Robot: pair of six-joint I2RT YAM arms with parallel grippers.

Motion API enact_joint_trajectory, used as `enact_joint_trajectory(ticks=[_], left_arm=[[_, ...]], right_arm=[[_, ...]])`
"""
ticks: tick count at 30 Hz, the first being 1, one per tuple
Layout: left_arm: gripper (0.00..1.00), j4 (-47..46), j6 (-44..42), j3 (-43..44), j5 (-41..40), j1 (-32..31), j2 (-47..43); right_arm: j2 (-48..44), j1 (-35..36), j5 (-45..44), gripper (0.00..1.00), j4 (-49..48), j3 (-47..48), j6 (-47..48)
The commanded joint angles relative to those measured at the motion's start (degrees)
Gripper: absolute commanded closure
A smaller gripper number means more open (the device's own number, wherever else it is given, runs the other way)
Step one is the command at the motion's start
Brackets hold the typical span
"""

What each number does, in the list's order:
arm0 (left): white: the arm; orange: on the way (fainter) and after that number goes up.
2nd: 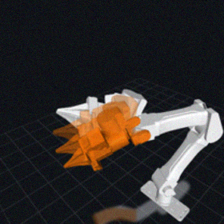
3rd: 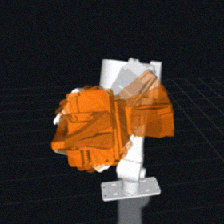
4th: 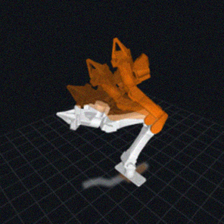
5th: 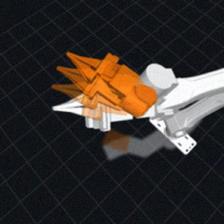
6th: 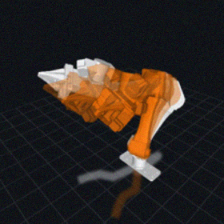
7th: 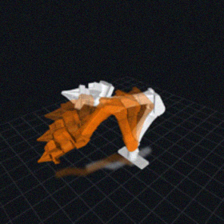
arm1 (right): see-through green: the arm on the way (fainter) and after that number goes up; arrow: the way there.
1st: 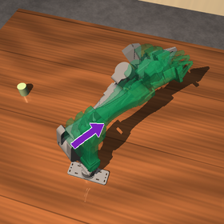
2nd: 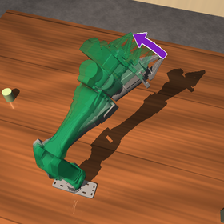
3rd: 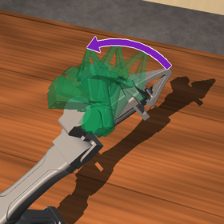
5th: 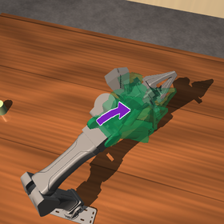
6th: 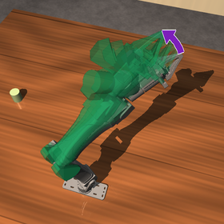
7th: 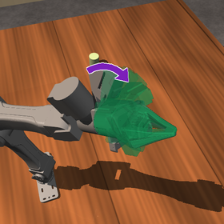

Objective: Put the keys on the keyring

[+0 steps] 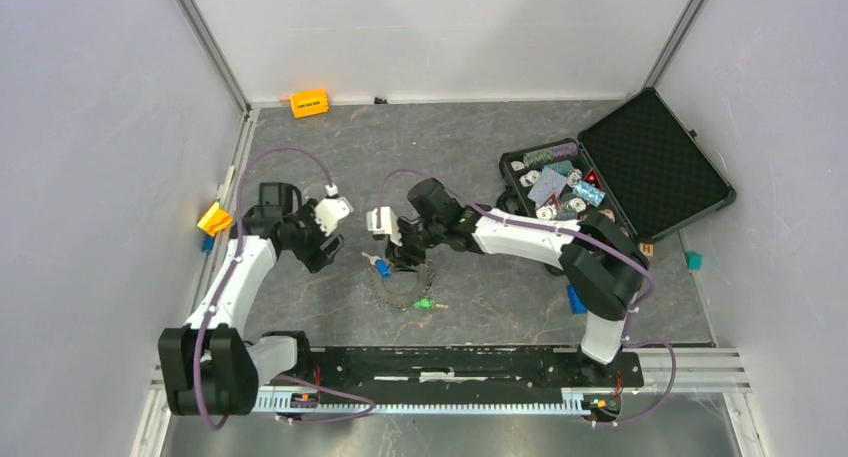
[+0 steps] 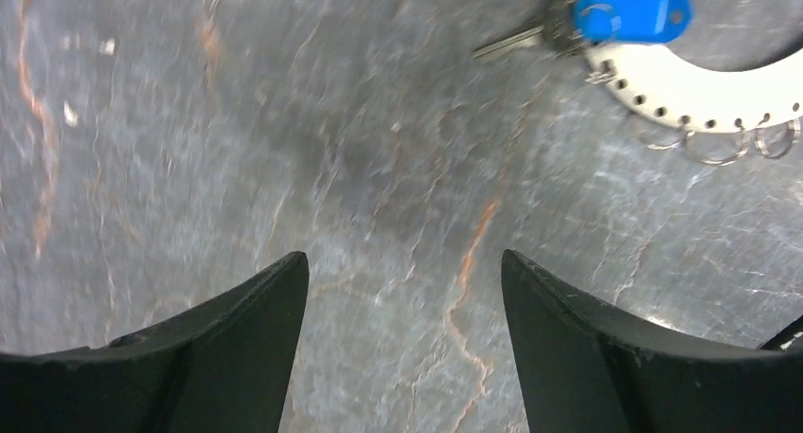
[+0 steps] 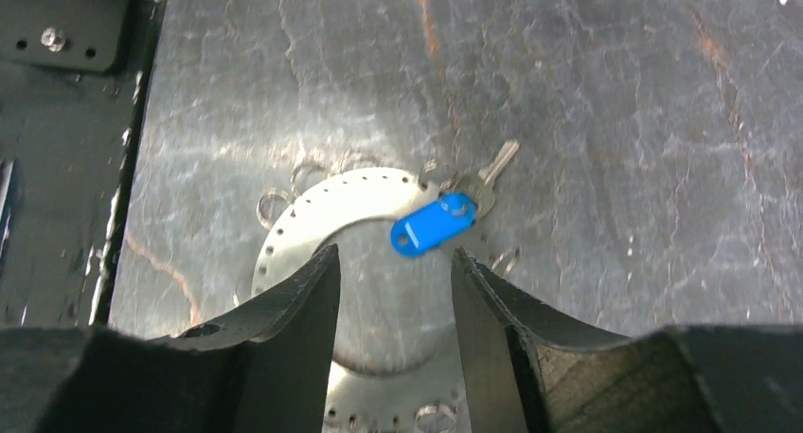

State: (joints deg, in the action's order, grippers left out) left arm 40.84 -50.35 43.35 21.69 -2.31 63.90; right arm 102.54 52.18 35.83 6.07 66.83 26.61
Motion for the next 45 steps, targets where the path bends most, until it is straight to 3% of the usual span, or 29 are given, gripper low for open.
enact_joint_trajectory(ticks=[1,16,20,23,28,37,45], left_arm=[[0.2,1.4,-0.7,4.7,3.3,7.2,1.7],[0.18,-3.7,3.6,2.7,7.3,9.0,-0.2],[0.17,-3.8,3.8,2.7,9.0,8.9,-0.7],[0.16,-4.6,4.6,2.5,8.4,9.0,-1.1],[0.16,-11.9,9.7,1.6,1.0,10.3,0.0],[0.16,-17.3,13.2,2.4,2.4,18.3,2.9],[0.16,-17.1,12.8,2.8,4.1,19.7,3.1]], right_arm=[[5.2,3.0,-4.2,0.49,-0.5,8.2,-4.0],[19.1,7.1,-17.6,0.49,4.7,21.8,-10.6],[20.1,7.5,-21.9,0.55,4.8,22.7,-11.3],[19.8,7.5,-20.7,0.55,4.5,22.1,-12.1],[18.3,7.5,-19.0,0.53,2.5,18.9,-14.6],[15.6,7.4,-18.9,0.54,1.5,16.4,-15.7],[18.0,7.4,-19.5,0.54,2.3,18.8,-16.5]])
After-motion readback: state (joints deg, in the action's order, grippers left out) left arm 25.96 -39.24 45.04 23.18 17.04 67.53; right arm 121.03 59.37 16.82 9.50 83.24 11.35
